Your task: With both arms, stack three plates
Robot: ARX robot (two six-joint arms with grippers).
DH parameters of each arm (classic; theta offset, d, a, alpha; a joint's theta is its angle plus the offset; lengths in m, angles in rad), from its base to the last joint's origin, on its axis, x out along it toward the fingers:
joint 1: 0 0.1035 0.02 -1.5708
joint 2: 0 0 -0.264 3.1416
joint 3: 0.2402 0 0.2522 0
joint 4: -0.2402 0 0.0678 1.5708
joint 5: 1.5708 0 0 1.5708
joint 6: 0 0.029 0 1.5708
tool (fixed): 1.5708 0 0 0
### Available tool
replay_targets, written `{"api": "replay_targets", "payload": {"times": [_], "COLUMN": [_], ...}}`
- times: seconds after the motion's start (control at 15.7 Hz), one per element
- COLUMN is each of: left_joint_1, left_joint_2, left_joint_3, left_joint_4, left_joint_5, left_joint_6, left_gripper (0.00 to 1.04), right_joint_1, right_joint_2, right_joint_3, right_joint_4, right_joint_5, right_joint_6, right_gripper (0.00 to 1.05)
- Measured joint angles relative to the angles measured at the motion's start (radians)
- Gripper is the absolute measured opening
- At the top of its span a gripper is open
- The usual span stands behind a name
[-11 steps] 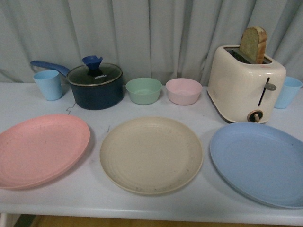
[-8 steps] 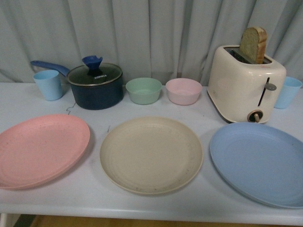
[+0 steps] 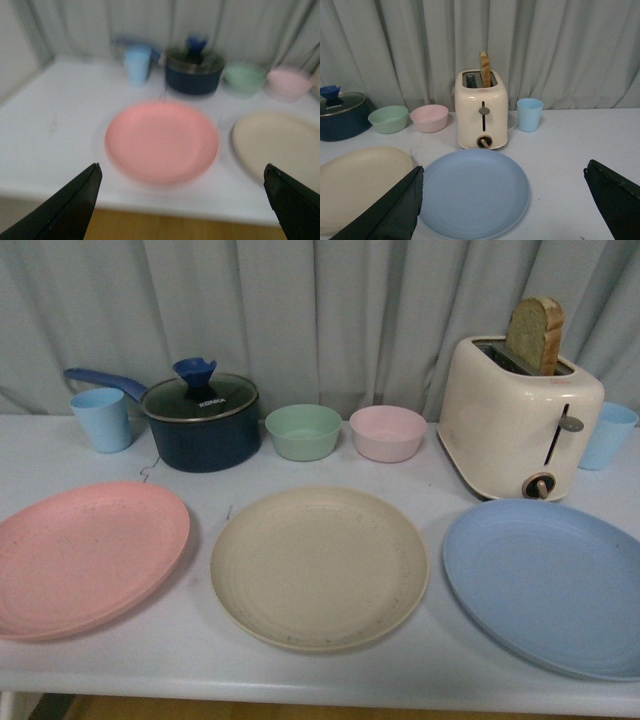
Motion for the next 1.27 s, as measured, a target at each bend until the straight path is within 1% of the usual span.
{"api": "replay_targets", "payload": {"times": [0.06,0.13,0.19,0.25,0.32,0.38,0.51,0.76,0.89,1.15,1.27], "left_joint_1": [0.023,0.087,0.142,0.167,0.176,0.188,0.206,0.251,0.286,0.362,0.398], "left_joint_2": [0.196,0.314,0.420,0.534,0.641,0.776,1.025,1.431,1.603,1.910,2.016], "left_joint_3": [0.102,0.157,0.220,0.280,0.322,0.370,0.504,0.776,0.901,1.144,1.231], "left_joint_4": [-0.130,-0.095,-0.029,0.048,0.096,0.136,0.149,0.126,0.115,0.021,-0.023], "left_joint_5": [-0.057,-0.028,0.041,0.115,0.157,0.196,0.240,0.280,0.294,0.336,0.349], "left_joint_6": [-0.060,-0.064,-0.056,-0.029,0.000,0.033,0.122,0.260,0.292,0.397,0.443], "left_gripper": [0.98,0.98,0.98,0.98,0.98,0.98,0.98,0.98,0.98,0.98,0.98], "right_joint_1": [0.000,0.000,0.000,0.000,0.000,0.000,0.000,0.000,0.000,0.000,0.000], "right_joint_2": [0.000,0.000,0.000,0.000,0.000,0.000,0.000,0.000,0.000,0.000,0.000], "right_joint_3": [0.000,0.000,0.000,0.000,0.000,0.000,0.000,0.000,0.000,0.000,0.000], "right_joint_4": [0.000,0.003,0.000,0.000,0.001,0.001,0.001,0.001,0.001,0.001,0.001], "right_joint_5": [-0.002,0.000,-0.001,-0.001,-0.001,-0.001,-0.001,-0.001,-0.001,-0.001,-0.001], "right_joint_6": [0.000,0.000,0.000,0.000,0.000,0.000,0.000,0.000,0.000,0.000,0.000], "right_gripper": [0.98,0.98,0.98,0.98,0.98,0.98,0.98,0.98,0.98,0.98,0.98]}}
